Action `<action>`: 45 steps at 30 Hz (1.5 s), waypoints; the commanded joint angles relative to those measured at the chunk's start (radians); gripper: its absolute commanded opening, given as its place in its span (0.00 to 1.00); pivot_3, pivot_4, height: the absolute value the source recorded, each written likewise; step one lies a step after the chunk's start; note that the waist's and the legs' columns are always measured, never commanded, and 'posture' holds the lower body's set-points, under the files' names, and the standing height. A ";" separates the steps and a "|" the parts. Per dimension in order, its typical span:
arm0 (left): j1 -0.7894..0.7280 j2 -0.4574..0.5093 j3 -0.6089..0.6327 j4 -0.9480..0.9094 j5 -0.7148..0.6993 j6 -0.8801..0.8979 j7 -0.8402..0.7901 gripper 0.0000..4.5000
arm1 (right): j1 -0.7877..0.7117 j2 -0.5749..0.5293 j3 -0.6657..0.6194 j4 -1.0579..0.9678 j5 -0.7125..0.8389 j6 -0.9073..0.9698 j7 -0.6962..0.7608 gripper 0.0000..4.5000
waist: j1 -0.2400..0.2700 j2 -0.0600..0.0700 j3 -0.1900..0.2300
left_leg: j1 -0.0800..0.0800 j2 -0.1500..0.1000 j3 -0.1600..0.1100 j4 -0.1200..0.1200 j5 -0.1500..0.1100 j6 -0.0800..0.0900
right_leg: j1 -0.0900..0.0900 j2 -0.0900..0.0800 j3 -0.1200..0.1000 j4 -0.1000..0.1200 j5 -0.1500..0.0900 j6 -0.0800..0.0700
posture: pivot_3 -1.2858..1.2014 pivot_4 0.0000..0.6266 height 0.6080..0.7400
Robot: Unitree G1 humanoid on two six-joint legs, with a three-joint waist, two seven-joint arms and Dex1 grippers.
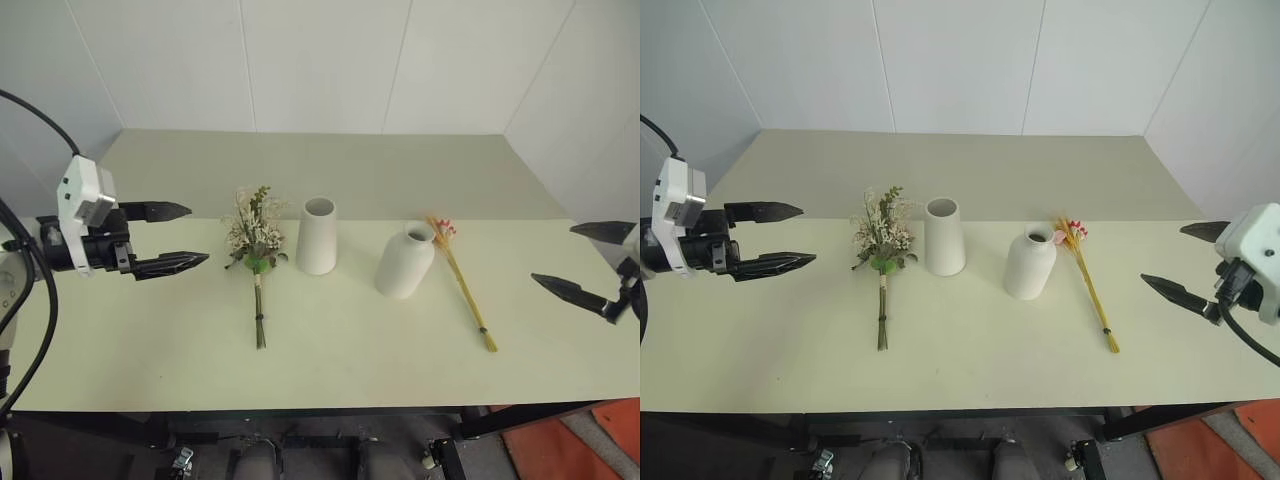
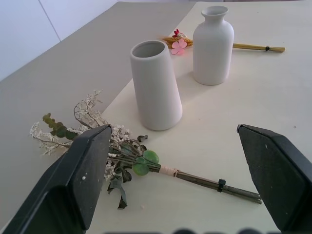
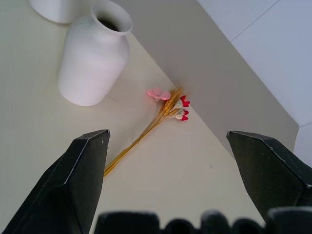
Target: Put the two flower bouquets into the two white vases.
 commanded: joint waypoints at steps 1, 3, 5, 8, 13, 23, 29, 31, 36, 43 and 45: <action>-0.029 0.002 0.004 -0.014 -0.007 -0.011 0.001 1.00 | -0.026 -0.032 -0.018 -0.027 0.013 0.037 -0.017 1.00 | 0.000 0.000 0.000 | 0.000 0.000 0.000 0.000 0.000 0.000 | 0.000 0.000 0.000 0.000 0.000 0.000 | 0.52 0.24 1.00; -0.034 0.002 0.002 -0.011 -0.008 -0.011 0.000 1.00 | -0.034 -0.037 -0.015 -0.027 0.015 0.053 -0.022 1.00 | 0.000 0.000 0.000 | 0.000 0.000 0.000 0.000 0.000 0.000 | 0.000 0.000 0.000 0.000 0.000 0.000 | 0.52 0.24 1.00; -0.036 0.002 0.000 -0.009 -0.006 -0.013 -0.002 1.00 | -0.037 -0.038 -0.012 -0.024 0.013 0.045 -0.021 1.00 | 0.000 0.000 0.000 | 0.000 0.000 0.000 0.000 0.000 0.000 | 0.000 0.000 0.000 0.000 0.000 0.000 | 0.52 0.24 1.00; -0.035 0.001 0.000 -0.010 -0.004 -0.015 -0.002 1.00 | -0.037 -0.034 -0.013 -0.022 0.011 0.030 -0.017 1.00 | 0.000 0.000 0.000 | 0.000 0.000 0.000 0.000 0.000 0.000 | 0.000 0.000 0.000 0.000 0.000 0.000 | 0.52 0.24 1.00; -0.043 -0.010 -0.021 -0.035 -0.013 -0.004 -0.004 1.00 | -0.087 -0.070 0.047 -0.003 0.032 0.139 -0.051 1.00 | -0.001 0.000 0.000 | 0.000 0.000 0.000 0.000 0.000 0.000 | 0.000 0.000 0.000 0.000 0.000 0.000 | 0.52 0.24 1.00; -0.278 -0.149 -0.249 0.012 0.077 -0.058 -0.040 1.00 | -0.830 -0.035 0.751 0.527 -0.074 0.517 -0.059 1.00 | -0.011 0.000 0.000 | -0.001 -0.001 0.000 0.001 0.000 0.000 | -0.001 0.000 0.002 0.000 -0.001 -0.007 | 0.52 0.24 1.00; -0.285 -0.201 -0.289 0.029 0.112 -0.084 -0.043 1.00 | -1.160 0.195 0.952 1.037 -0.242 0.441 -0.046 1.00 | -0.028 0.001 0.000 | -0.015 -0.001 0.000 0.001 0.001 0.001 | -0.015 0.001 0.002 0.002 0.006 -0.008 | 0.52 0.24 1.00; -0.268 -0.202 -0.282 0.017 0.111 -0.081 -0.043 1.00 | -1.225 0.246 0.998 1.183 -0.297 0.390 -0.025 1.00 | -0.028 0.001 0.001 | -0.018 -0.001 -0.001 0.001 0.001 0.001 | -0.018 0.001 0.001 0.003 0.006 -0.008 | 0.52 0.24 1.00; -0.208 -0.177 -0.256 -0.016 0.116 -0.068 -0.029 1.00 | -1.300 0.326 1.046 1.415 -0.391 0.298 0.026 1.00 | -0.027 0.001 0.001 | -0.020 -0.002 -0.001 0.001 0.000 0.002 | -0.018 0.000 0.001 0.001 0.006 -0.007 | 0.52 0.24 1.00; -0.132 -0.141 -0.218 -0.067 0.101 -0.047 -0.002 1.00 | -1.303 0.377 1.052 1.533 -0.468 0.231 0.079 0.92 | -0.029 0.001 0.001 | -0.018 -0.001 -0.001 0.001 0.000 0.002 | -0.018 0.000 0.000 0.004 0.007 -0.007 | 0.52 0.24 1.00; -0.124 -0.136 -0.213 -0.067 0.104 -0.047 0.000 1.00 | -1.299 0.389 1.043 1.555 -0.479 0.220 0.085 0.80 | -0.029 0.001 0.001 | -0.017 -0.002 -0.001 0.002 0.001 0.002 | -0.017 0.000 0.001 0.005 0.007 -0.007 | 0.52 0.24 1.00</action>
